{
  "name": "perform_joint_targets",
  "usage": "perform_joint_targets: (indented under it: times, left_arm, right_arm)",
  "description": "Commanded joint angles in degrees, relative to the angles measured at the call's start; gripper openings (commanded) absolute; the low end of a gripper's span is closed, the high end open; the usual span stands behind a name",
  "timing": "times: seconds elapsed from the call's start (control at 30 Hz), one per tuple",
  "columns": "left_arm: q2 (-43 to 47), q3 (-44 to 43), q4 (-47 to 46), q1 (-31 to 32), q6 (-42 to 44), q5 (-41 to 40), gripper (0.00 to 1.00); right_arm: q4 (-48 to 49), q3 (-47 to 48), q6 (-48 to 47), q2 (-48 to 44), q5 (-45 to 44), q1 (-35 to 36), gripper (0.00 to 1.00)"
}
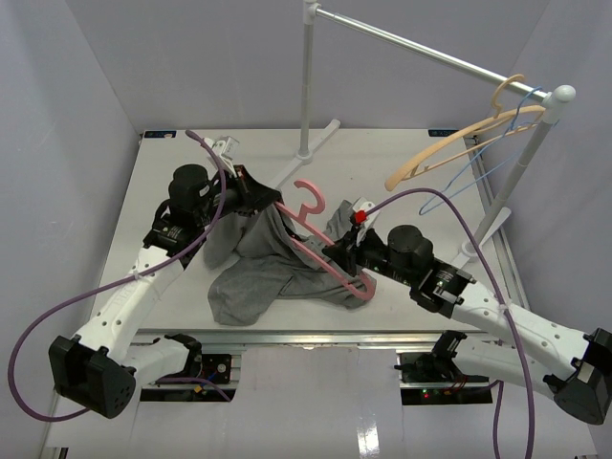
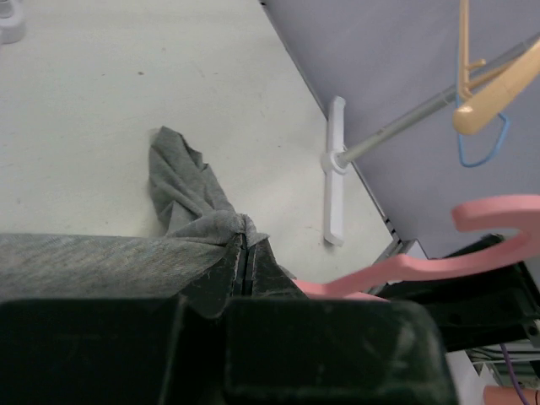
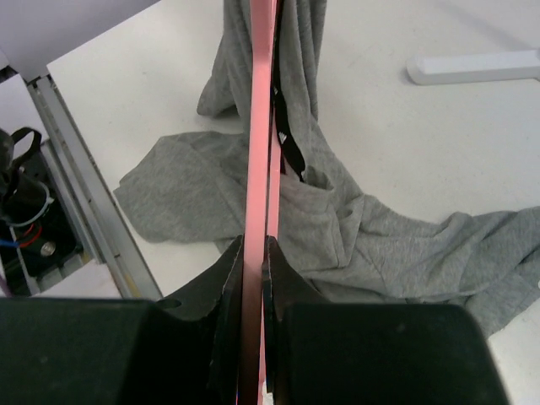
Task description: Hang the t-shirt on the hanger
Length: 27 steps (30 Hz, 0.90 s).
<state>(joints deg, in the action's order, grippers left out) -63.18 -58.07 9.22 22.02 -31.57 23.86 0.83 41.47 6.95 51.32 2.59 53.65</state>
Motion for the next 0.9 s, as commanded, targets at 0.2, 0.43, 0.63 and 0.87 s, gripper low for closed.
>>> perform_joint_targets:
  times: [0.2,0.43,0.63,0.87]
  left_arm:
    - [3.87,-1.04,-5.14,0.85,-0.97,20.32,0.00]
    - [3.92,-4.14,7.38,0.92,11.20,23.19,0.45]
    - [7.31,-6.52,16.73,0.92,27.36,12.27,0.82]
    - [13.29,-6.32,13.43,1.01,47.73,11.32,0.64]
  right_arm:
    - [29.97,-2.13,1.76,8.57,-6.01,0.14,0.08]
    - [41.63,-5.67,-0.14,10.44,-9.82,-0.77,0.08]
    - [52.92,-13.75,2.26,6.12,-6.62,-5.73,0.08]
    - [58.18,-22.15,4.35,1.38,2.69,-7.98,0.08]
